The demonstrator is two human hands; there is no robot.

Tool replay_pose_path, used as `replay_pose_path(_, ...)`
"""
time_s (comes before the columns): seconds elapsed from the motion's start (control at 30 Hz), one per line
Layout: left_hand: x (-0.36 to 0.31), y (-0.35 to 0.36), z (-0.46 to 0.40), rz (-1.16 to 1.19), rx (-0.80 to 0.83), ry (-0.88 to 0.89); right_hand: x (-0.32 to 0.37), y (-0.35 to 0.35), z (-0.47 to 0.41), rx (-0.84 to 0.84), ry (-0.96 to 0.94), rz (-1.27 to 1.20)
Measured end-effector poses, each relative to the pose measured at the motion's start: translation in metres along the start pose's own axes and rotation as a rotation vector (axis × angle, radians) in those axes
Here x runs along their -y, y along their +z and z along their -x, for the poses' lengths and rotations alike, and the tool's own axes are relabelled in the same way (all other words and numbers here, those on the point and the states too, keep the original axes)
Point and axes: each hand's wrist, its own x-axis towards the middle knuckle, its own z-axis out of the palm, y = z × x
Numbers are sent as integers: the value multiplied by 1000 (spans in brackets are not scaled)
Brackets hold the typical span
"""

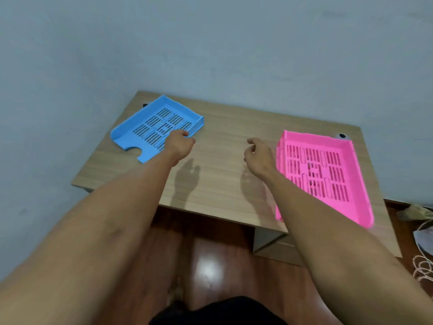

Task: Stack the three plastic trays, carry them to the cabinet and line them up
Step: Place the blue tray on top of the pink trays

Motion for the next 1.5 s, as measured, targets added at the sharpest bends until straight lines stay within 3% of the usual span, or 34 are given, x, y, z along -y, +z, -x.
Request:
replay_pose_path(0.37, 93, -172, -98, -178, -50, 45, 134, 177, -3, 129, 96, -30)
replay_pose_path(0.77, 159, -199, -198, -266, -53, -18, 134, 300, -52, 162, 260, -209)
replay_pose_path(1.07, 188, -189, -247, -289, -1, -77, 113, 328, -71, 111, 284, -146)
replay_pose_path(1.33, 202, -174, -222, -344, 67, -103, 100, 302, -74, 104, 349, -129)
replay_pose_path(1.5, 198, -160, -202, -235, 62, -81, 91, 286, -73, 87, 353, -126)
